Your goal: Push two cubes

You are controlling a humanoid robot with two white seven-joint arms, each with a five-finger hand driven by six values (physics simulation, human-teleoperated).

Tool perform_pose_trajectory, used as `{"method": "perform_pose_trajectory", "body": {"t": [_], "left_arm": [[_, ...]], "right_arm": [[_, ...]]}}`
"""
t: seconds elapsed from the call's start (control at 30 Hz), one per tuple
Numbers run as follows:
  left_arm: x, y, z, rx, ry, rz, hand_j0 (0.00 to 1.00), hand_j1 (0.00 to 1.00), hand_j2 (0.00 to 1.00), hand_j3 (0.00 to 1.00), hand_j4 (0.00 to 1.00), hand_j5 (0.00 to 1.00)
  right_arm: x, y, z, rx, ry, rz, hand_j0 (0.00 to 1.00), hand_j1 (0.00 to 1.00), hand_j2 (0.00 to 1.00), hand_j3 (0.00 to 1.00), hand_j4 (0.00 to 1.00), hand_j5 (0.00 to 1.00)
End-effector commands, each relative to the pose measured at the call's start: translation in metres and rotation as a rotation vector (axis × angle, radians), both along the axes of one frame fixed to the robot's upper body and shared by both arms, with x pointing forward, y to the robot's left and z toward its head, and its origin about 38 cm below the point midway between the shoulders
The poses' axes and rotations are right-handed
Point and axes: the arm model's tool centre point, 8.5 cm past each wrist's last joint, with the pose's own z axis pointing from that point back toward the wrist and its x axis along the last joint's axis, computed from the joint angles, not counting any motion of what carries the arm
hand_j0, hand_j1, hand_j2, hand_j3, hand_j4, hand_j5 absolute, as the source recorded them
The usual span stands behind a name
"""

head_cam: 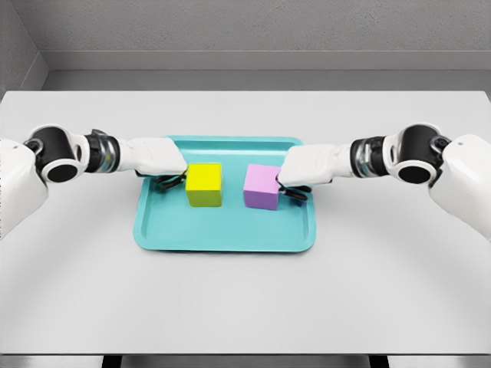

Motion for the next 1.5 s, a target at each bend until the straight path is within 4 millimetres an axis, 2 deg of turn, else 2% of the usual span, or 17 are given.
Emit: {"method": "perform_pose_trajectory", "body": {"t": [0.0,0.3,0.43,0.63,0.9,1.0,1.07,1.13,1.37,1.47], "left_arm": [[-0.001,-0.008,-0.002,-0.010,0.004,-0.015,0.02,0.02,0.02,0.02,0.02,0.02],[-0.001,-0.011,-0.003,-0.008,0.007,-0.020,0.02,0.02,0.02,0.02,0.02,0.02],[-0.001,-0.010,-0.003,-0.007,0.008,-0.018,0.02,0.02,0.02,0.02,0.02,0.02],[-0.001,-0.017,-0.004,-0.017,0.009,-0.029,0.02,0.02,0.02,0.02,0.02,0.02],[-0.001,-0.021,-0.004,-0.022,0.010,-0.034,0.02,0.02,0.02,0.02,0.02,0.02],[0.001,-0.016,0.001,-0.024,0.001,-0.022,0.02,0.02,0.02,0.02,0.02,0.02],[0.008,-0.003,0.014,-0.042,-0.027,0.014,0.02,0.02,0.02,0.02,0.02,0.02],[0.012,0.005,0.017,-0.046,-0.030,0.040,0.02,0.02,0.02,0.02,0.02,0.02],[0.012,0.005,0.016,-0.044,-0.028,0.039,0.02,0.02,0.02,0.02,0.02,0.02],[0.011,0.005,0.016,-0.043,-0.028,0.039,0.02,0.02,0.02,0.02,0.02,0.02]], "right_arm": [[-0.002,0.010,-0.002,0.008,0.008,0.018,0.00,0.00,0.00,0.00,0.00,0.00],[0.002,0.000,0.000,-0.003,0.002,-0.005,0.00,0.00,0.00,0.00,0.00,0.00],[0.009,-0.017,-0.009,-0.021,0.024,-0.058,0.00,0.00,0.00,0.00,0.00,0.00],[0.010,-0.024,-0.017,-0.037,0.043,-0.076,0.00,0.00,0.00,0.00,0.00,0.00],[0.010,-0.011,-0.022,-0.041,0.047,-0.055,0.00,0.00,0.00,0.00,0.00,0.00],[0.012,-0.004,-0.023,-0.042,0.041,-0.049,0.01,0.01,0.01,0.01,0.01,0.01],[0.013,0.004,-0.021,-0.046,0.028,-0.037,0.01,0.01,0.01,0.01,0.01,0.01],[0.013,0.009,-0.021,-0.040,0.028,-0.029,0.01,0.01,0.01,0.01,0.01,0.01],[0.016,0.009,-0.016,-0.038,0.017,-0.034,0.01,0.01,0.01,0.01,0.01,0.01],[0.017,0.016,-0.014,-0.031,0.013,-0.022,0.01,0.01,0.01,0.01,0.01,0.01]]}}
